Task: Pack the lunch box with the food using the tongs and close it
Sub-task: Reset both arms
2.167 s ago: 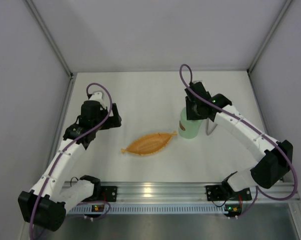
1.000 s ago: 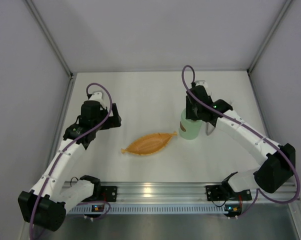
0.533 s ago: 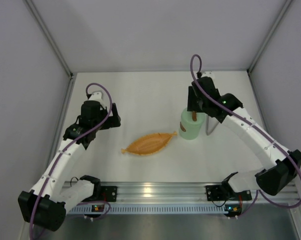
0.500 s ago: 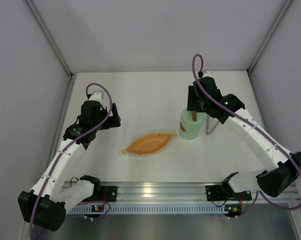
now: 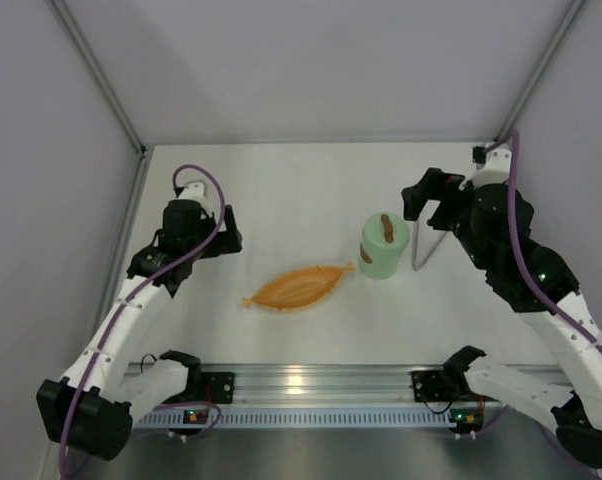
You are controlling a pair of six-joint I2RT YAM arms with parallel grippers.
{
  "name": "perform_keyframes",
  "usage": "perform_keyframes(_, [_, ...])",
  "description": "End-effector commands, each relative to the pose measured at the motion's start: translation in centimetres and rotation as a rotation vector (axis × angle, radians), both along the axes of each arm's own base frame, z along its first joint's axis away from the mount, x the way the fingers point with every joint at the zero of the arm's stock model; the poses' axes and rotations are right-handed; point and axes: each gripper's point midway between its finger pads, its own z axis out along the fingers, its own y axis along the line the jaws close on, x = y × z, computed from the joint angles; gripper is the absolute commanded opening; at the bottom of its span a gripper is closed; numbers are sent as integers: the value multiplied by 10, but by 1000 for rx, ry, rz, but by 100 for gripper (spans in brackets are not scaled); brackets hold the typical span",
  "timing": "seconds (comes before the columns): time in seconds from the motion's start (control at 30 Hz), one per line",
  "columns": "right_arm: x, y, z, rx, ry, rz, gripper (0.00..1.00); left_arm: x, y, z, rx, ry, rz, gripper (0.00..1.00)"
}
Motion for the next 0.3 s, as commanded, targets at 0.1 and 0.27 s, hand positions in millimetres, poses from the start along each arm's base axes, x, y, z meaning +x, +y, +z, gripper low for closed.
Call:
perform_keyframes(0.1, [1,-13,-9,-1,-46,-59,99,17,-17,38,-65,-87,-35,99])
perform_keyframes(0.27, [-3,-16,-4,-2,-59,-61,100,19,-22,44,-56,-98,-42,99])
